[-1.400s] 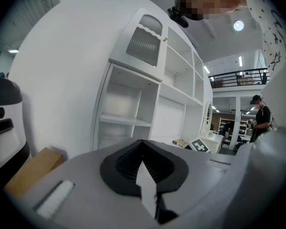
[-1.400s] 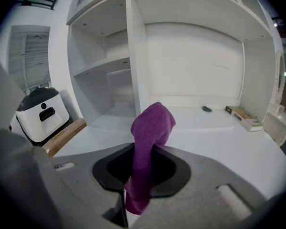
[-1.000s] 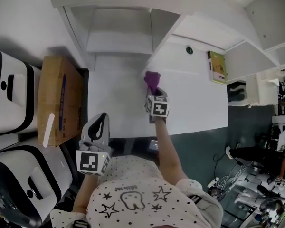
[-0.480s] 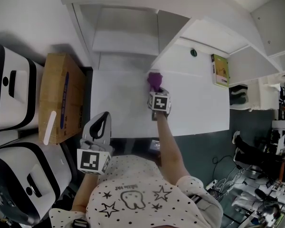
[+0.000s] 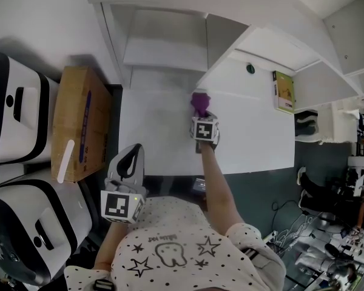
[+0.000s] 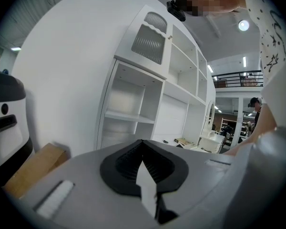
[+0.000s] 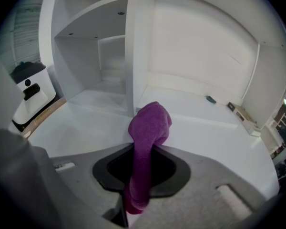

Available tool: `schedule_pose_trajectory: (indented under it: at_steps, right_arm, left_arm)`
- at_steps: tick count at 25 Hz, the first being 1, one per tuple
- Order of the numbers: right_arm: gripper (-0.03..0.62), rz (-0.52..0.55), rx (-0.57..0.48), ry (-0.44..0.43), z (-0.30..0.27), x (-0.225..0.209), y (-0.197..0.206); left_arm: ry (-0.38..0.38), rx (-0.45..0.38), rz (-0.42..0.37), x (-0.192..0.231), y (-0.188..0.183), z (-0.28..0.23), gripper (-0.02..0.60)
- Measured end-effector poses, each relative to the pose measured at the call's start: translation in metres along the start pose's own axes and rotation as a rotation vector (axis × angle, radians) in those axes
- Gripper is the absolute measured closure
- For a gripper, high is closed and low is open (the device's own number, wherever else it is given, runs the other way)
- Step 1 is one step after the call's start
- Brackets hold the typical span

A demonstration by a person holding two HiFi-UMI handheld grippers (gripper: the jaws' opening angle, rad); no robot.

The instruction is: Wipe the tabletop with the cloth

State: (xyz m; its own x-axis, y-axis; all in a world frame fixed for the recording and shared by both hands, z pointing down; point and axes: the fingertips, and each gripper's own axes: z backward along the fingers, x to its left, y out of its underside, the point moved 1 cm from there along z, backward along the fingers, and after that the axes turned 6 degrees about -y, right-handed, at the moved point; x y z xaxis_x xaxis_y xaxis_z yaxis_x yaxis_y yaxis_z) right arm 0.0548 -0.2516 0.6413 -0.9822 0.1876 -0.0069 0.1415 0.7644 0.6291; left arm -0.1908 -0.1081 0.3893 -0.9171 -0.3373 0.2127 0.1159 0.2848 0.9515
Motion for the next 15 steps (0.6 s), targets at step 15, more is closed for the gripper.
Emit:
schedule_pose_trajectory:
  at_steps: [15]
  right_arm:
    - [0.523, 0.057, 0.001, -0.007, 0.0, 0.028, -0.009]
  left_arm:
    - [-0.014, -0.022, 0.008, 0.008, -0.004, 0.009, 0.586]
